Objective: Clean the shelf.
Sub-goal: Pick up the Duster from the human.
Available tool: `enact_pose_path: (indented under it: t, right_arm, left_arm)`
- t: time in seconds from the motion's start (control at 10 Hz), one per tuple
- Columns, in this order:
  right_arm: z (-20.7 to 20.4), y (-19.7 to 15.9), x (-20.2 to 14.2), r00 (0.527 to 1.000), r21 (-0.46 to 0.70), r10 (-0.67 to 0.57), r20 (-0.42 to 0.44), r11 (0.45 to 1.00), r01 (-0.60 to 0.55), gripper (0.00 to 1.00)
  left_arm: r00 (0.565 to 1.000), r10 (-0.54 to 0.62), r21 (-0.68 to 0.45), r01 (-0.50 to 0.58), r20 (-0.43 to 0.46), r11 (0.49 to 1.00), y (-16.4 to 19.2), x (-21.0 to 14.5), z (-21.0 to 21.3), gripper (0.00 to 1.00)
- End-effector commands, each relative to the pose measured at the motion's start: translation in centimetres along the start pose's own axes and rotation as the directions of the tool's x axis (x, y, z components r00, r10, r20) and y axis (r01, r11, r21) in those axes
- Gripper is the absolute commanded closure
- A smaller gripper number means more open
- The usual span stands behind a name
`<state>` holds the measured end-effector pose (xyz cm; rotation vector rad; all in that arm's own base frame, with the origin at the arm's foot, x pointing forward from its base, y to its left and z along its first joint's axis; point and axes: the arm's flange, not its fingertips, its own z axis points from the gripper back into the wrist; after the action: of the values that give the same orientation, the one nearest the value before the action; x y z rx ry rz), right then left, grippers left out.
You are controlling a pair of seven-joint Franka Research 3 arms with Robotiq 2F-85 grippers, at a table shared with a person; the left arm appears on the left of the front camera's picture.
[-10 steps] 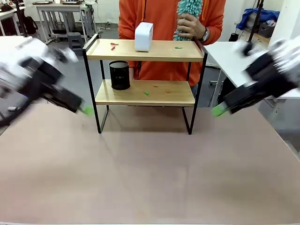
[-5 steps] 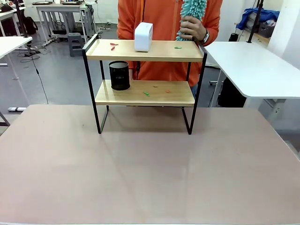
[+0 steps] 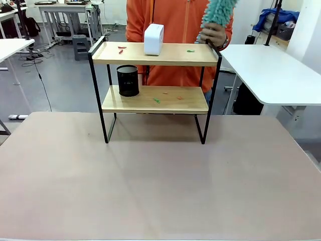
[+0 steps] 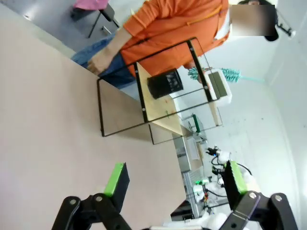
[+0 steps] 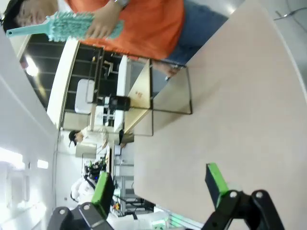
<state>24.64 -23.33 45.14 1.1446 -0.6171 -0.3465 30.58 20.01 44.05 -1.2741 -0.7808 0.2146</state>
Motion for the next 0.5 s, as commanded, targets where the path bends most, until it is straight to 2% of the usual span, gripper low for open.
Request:
enact_pose_path:
  t: [0.0, 0.4]
  right_arm:
    - [0.63, 1.21, -0.38, 1.000, 0.021, 0.019, -0.007, 1.000, -0.019, 0.00]
    - [0.63, 1.21, -0.38, 1.000, 0.021, 0.019, -0.007, 1.000, -0.019, 0.00]
  left_arm:
    - [0.999, -0.041, -0.009, 0.041, 0.013, 0.999, -1.91, -0.15, 1.13, 0.00]
    - [0.999, -0.041, -0.009, 0.041, 0.013, 0.999, -1.91, -0.15, 1.13, 0.00]
